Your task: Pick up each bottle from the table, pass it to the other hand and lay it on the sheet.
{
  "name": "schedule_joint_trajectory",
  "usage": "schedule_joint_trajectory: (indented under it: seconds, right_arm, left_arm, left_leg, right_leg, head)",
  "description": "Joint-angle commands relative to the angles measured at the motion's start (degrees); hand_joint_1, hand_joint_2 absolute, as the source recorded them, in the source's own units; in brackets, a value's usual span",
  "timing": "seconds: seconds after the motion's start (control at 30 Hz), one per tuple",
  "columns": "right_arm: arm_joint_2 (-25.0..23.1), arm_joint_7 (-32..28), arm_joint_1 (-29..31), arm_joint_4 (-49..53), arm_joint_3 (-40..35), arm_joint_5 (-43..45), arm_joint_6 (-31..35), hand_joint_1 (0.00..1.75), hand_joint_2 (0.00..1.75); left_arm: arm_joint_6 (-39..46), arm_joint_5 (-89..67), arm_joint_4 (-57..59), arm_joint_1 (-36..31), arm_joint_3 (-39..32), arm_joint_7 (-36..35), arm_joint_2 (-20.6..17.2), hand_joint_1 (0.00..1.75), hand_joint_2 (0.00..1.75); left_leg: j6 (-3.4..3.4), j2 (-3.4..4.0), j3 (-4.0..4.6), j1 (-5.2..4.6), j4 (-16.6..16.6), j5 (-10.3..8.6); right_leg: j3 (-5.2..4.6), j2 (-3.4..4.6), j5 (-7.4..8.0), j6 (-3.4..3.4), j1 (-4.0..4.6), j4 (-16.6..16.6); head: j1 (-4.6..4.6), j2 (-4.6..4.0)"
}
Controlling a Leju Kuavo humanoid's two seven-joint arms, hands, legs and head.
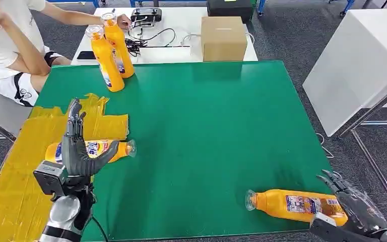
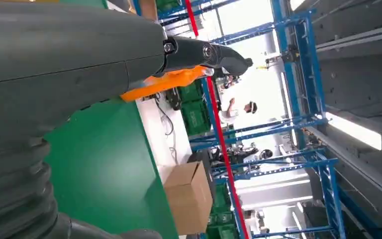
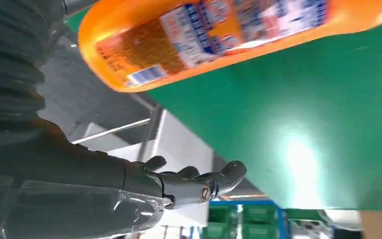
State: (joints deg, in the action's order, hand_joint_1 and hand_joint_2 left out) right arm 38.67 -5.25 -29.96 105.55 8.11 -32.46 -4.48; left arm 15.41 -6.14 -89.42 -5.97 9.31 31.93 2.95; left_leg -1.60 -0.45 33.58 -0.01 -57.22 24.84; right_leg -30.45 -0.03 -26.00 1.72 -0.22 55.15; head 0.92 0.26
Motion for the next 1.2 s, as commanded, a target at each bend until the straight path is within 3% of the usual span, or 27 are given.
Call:
schedule_joint_trajectory:
  seconds: [0.03,0.23,0.47,0.73,0.77,0.8,0.97,1.0,1.2]
  right_arm:
    - [-5.2,1.0,3.2,-6.6,-0.6,-2.7,-0.8,0.0,1.75]
    - [-2.0,3.5,4.8,-11.2,-6.2,-4.8,-1.2,0.0,1.75]
    - [-6.2,5.1,12.1,-20.3,-12.9,-9.2,1.3,0.0,1.75]
    - [-6.9,4.8,14.8,-23.8,-15.8,-9.9,1.5,0.0,1.75]
    - [-7.2,4.7,15.2,-24.2,-16.2,-9.9,1.5,0.58,1.75]
    - [-7.4,4.2,15.9,-25.2,-16.9,-9.9,1.7,1.5,1.75]
    - [-7.7,4.1,16.4,-25.6,-17.3,-9.9,1.7,1.5,1.75]
    - [-7.7,4.0,16.5,-25.8,-17.5,-10.0,1.8,1.75,1.75]
    - [-9.1,3.3,18.9,-27.7,-18.5,-9.6,3.2,1.75,1.75]
  left_arm:
    - [-0.7,0.3,0.7,-0.6,1.2,-0.2,0.4,0.0,1.75]
    - [-1.1,0.7,1.7,-2.0,2.3,-0.5,0.7,0.0,1.75]
    - [-1.4,1.1,2.1,-2.2,2.7,-0.9,0.9,0.0,1.75]
    - [-1.7,1.2,2.8,-2.6,3.1,-1.2,1.0,0.0,1.75]
    - [-1.7,1.3,3.1,-2.6,3.1,-1.2,1.1,0.0,1.75]
    - [-1.7,1.3,3.5,-2.7,3.1,-1.3,1.1,0.0,1.75]
    - [-1.7,1.3,3.7,-2.7,3.1,-1.3,1.1,0.0,1.75]
    - [-1.7,1.4,3.6,-2.7,3.1,-1.3,1.1,0.0,1.75]
    - [-1.5,1.5,4.2,-3.0,3.0,-1.4,1.3,0.0,1.75]
  left_leg:
    - [0.06,-0.02,-0.15,0.06,0.1,0.0]
    - [0.07,-0.02,-0.26,0.12,0.1,0.04]
    - [0.07,0.05,-0.28,0.12,0.1,0.01]
    - [0.09,0.07,-0.3,0.16,0.1,0.04]
    - [0.07,0.14,-0.22,0.19,0.1,0.01]
    - [0.08,0.14,-0.3,0.19,0.1,0.01]
    - [0.06,0.13,-0.29,0.18,0.1,-0.02]
    - [0.07,0.09,-0.36,0.19,0.1,-0.02]
    - [0.06,0.15,-0.42,0.18,0.1,-0.02]
  right_leg:
    - [0.19,-0.05,0.01,-0.02,0.06,-0.2]
    - [0.34,-0.06,0.01,-0.01,0.12,-0.2]
    - [0.35,0.0,0.05,-0.02,0.12,-0.3]
    - [0.35,0.0,0.02,-0.03,0.15,-0.2]
    - [0.26,0.03,0.04,-0.02,0.19,-0.2]
    - [0.34,0.03,0.03,-0.02,0.19,-0.2]
    - [0.31,0.01,0.04,-0.01,0.19,-0.2]
    - [0.38,-0.04,0.03,-0.01,0.2,-0.2]
    - [0.41,0.02,0.04,-0.03,0.19,-0.2]
  head:
    - [-0.02,0.0]
    - [0.0,0.0]
    - [0.0,0.0]
    - [0.0,0.0]
    - [0.02,0.0]
    - [0.0,0.0]
    - [0.0,0.0]
    - [0.0,0.0]
    - [0.02,0.0]
